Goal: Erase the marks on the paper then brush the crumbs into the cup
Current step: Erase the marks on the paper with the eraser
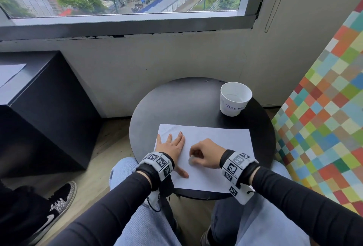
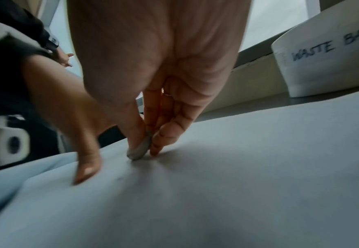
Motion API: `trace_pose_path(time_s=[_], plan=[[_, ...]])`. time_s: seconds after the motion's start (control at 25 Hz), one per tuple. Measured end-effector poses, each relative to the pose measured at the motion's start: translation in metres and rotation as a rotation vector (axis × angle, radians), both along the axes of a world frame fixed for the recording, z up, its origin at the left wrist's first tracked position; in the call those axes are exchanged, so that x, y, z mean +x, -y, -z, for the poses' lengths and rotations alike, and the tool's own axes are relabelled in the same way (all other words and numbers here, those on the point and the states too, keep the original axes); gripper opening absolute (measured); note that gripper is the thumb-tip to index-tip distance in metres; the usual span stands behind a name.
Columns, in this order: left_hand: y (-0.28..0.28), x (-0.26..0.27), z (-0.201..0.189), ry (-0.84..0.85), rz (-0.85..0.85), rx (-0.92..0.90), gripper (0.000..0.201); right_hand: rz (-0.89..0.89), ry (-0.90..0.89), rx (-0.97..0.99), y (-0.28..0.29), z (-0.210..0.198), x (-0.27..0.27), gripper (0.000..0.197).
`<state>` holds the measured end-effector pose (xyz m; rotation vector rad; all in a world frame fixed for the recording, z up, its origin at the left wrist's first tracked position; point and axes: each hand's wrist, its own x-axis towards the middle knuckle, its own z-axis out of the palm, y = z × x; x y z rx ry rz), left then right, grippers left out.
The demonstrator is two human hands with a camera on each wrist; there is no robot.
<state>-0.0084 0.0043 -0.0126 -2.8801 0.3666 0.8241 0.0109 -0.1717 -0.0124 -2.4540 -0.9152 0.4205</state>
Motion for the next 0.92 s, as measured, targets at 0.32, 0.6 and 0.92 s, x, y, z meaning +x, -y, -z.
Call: trace_pose_path(time_s=[0.32,0.6,0.92], plan=[[0.003,0.000,0.000,-0.006,-0.004,0.020,0.147,0.037,0.025,0.016,0.001,-0.001,-0.007,0.012],[0.004,0.001,0.001,-0.007,-0.012,0.025,0.147,0.017,0.007,-0.002,0.001,-0.001,-0.009,0.013],[0.004,-0.001,0.000,-0.008,-0.020,0.012,0.147,0.051,0.032,0.031,0.003,0.000,-0.010,0.010]])
